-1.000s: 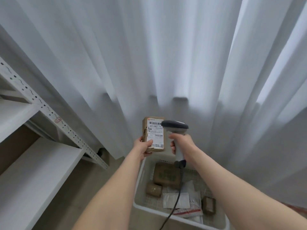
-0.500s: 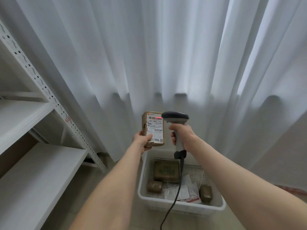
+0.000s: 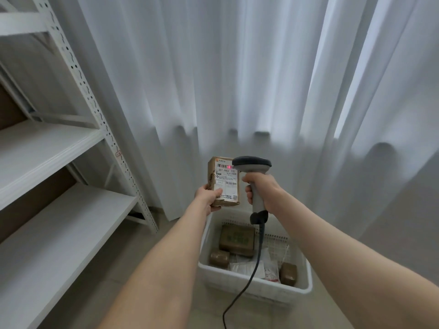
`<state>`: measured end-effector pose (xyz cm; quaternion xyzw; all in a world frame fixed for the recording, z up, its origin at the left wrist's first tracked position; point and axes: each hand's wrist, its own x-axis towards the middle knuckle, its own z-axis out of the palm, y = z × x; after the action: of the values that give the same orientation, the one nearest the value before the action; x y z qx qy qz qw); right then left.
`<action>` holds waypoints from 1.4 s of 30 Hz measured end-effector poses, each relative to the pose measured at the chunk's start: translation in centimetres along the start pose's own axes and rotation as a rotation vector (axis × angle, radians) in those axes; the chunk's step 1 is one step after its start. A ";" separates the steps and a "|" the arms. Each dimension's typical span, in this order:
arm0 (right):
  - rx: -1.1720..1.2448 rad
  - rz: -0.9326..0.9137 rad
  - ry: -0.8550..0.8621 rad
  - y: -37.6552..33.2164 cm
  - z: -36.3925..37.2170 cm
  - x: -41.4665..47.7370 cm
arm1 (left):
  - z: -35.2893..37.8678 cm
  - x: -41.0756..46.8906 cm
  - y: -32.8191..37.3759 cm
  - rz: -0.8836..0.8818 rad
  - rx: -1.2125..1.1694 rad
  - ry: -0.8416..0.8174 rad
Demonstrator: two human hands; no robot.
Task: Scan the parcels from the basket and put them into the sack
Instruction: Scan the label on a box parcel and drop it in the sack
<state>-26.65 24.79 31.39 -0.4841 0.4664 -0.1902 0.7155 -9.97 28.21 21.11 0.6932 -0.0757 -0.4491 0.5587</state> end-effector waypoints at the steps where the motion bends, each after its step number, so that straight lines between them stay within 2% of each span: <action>1: -0.001 0.002 -0.008 0.3 -0.5 -0.8 | 0.3 -0.9 -0.3 0.002 0.000 0.004; 12: 0.006 -0.037 0.006 3.4 -4.8 -7.2 | 2.3 -9.4 -4.2 -0.003 0.007 -0.002; 18: 0.031 -0.017 -0.017 7.4 -1.6 -7.8 | -3.8 -14.3 -6.7 -0.038 -0.014 0.060; 23: 0.030 -0.010 -0.125 11.9 6.4 -9.1 | -12.6 -18.4 -8.5 -0.028 -0.125 0.183; 28: 0.002 0.073 -0.260 16.3 17.1 -12.1 | -22.9 -22.0 -11.6 -0.057 -0.279 0.186; 32: -0.156 0.080 -0.337 21.4 25.8 -14.7 | -32.7 -25.3 -15.9 -0.097 -0.341 0.182; 35: -0.279 0.122 -0.363 26.3 32.5 -16.9 | -40.3 -27.9 -19.7 -0.149 -0.356 0.255; 38: -0.346 0.181 -0.401 31.4 38.4 -19.2 | -47.3 -30.2 -23.9 -0.189 -0.284 0.426; 42: -0.465 0.259 -0.425 38.6 43.0 -21.6 | -54.4 -32.7 -30.2 -0.296 0.089 0.666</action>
<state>-7.60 80.29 12.43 -0.6000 0.3954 0.1188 0.6852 -2.62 97.46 11.71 0.8284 0.1921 -0.2710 0.4509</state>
